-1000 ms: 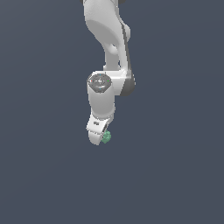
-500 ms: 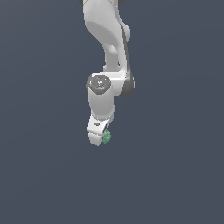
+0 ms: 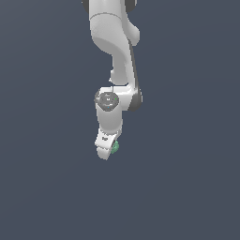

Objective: Pick up the object and move it to a goal position.

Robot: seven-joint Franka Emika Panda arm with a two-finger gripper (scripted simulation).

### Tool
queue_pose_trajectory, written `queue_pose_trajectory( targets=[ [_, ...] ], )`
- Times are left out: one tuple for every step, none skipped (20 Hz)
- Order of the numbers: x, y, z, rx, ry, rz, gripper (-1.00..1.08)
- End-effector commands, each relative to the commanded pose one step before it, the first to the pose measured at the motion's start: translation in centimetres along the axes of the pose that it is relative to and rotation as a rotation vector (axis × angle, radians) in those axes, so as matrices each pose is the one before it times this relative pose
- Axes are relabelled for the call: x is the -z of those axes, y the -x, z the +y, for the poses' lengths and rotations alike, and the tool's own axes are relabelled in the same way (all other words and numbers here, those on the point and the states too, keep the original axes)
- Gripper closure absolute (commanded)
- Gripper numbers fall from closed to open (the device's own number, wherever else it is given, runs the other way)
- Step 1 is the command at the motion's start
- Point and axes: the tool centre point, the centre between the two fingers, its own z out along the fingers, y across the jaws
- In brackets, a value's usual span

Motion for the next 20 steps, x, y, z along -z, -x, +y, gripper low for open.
queue_pose_trajectory(
  targets=[
    [-0.506,-0.011,0.095,0.00027,0.00149,0.00032,-0.92],
    [-0.039,-0.011,0.038,0.00000,0.00000,0.00000,-0.92],
    [-0.001,-0.006,0.016,0.00000,0.00000,0.00000,-0.92],
    [0.000,0.000,0.000,0.00000,0.00000,0.00000,1.08],
    [0.000,0.000,0.000,0.00000,0.00000,0.00000,1.08],
    [0.000,0.000,0.000,0.00000,0.00000,0.00000,1.08],
    [0.000,0.000,0.000,0.00000,0.00000,0.00000,1.08],
    [0.000,0.000,0.000,0.00000,0.00000,0.00000,1.08],
    [0.000,0.000,0.000,0.00000,0.00000,0.00000,1.08],
    [0.000,0.000,0.000,0.00000,0.00000,0.00000,1.08],
    [0.000,0.000,0.000,0.00000,0.00000,0.00000,1.08],
    [0.000,0.000,0.000,0.00000,0.00000,0.00000,1.08],
    [0.000,0.000,0.000,0.00000,0.00000,0.00000,1.08],
    [0.043,-0.036,0.014,0.00032,0.00058,0.00017,1.08],
    [0.035,-0.019,-0.003,0.00000,0.00000,0.00000,1.08],
    [0.106,-0.058,-0.009,0.00000,0.00000,0.00000,1.08],
    [0.177,-0.097,-0.015,0.00000,0.00000,0.00000,1.08],
    [0.248,-0.137,-0.021,0.00000,0.00000,0.00000,1.08],
    [0.320,-0.176,-0.026,0.00000,0.00000,0.00000,1.08],
    [0.391,-0.215,-0.032,0.00000,0.00000,0.00000,1.08]
  ],
)
